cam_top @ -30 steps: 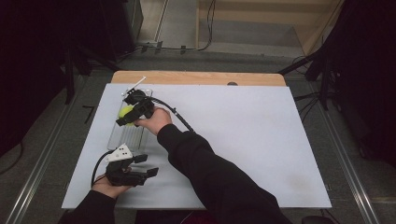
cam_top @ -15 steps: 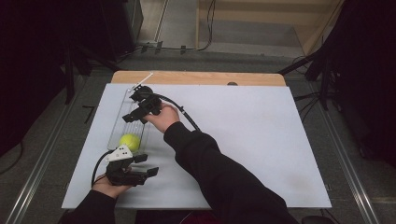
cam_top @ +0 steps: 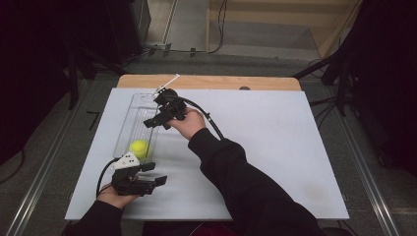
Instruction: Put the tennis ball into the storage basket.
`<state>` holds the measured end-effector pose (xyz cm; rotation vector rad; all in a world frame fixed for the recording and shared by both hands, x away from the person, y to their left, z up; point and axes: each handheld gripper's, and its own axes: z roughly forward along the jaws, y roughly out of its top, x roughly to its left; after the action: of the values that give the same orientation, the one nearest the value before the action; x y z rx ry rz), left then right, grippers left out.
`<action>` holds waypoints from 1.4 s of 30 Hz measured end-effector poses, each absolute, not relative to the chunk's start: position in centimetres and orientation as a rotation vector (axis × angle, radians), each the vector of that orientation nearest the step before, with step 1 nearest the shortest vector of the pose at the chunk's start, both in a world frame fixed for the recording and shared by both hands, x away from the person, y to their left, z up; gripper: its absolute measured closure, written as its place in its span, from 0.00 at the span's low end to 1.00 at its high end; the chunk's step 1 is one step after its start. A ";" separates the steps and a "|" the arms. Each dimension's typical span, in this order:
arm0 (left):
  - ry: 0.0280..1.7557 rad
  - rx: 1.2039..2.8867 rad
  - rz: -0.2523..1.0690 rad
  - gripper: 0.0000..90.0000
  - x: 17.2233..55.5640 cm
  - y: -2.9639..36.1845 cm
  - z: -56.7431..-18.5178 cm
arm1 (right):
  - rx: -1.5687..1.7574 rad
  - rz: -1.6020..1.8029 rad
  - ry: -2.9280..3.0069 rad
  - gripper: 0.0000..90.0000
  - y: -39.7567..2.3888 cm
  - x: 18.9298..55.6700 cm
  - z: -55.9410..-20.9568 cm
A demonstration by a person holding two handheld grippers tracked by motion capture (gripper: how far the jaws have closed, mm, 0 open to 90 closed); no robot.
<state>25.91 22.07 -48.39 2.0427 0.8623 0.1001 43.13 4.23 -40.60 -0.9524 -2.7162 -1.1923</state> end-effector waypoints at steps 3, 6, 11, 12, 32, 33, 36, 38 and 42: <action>0.865 2.042 0.097 0.30 25.9 22.1 -48.4 | -0.963 -1.197 -2.708 0.17 3.4 42.9 -40.5; 0.868 2.042 0.099 0.30 26.0 22.1 -48.4 | -0.972 -1.199 -2.697 0.18 2.6 42.7 -40.5; 0.871 2.044 0.099 0.30 26.0 22.1 -48.4 | -0.983 -1.229 -2.673 0.19 1.3 42.3 -40.3; 0.870 2.044 0.098 0.30 26.0 22.1 -48.4 | -0.978 -1.230 -2.680 0.19 1.1 42.2 -40.4; 0.876 2.043 0.102 0.30 26.0 22.0 -48.5 | -1.013 -1.214 -2.683 0.21 -3.6 41.0 -41.5; 0.877 2.043 0.103 0.30 26.0 22.0 -48.5 | -1.014 -1.222 -2.677 0.21 -3.8 40.9 -41.5; 0.874 2.045 0.104 0.30 26.0 22.0 -48.5 | -1.017 -1.227 -2.671 0.21 -4.4 40.5 -41.5; 0.876 2.046 0.105 0.30 26.0 22.0 -48.4 | -1.016 -1.219 -2.676 0.21 -4.7 40.3 -41.6; 0.880 2.039 0.109 0.30 26.0 22.0 -48.4 | -1.015 -1.218 -2.669 0.21 -5.4 39.8 -41.8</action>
<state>25.98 22.04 -48.35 2.0387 0.8800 0.1092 39.85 -5.36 -41.81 -1.0149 -2.6692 -1.2179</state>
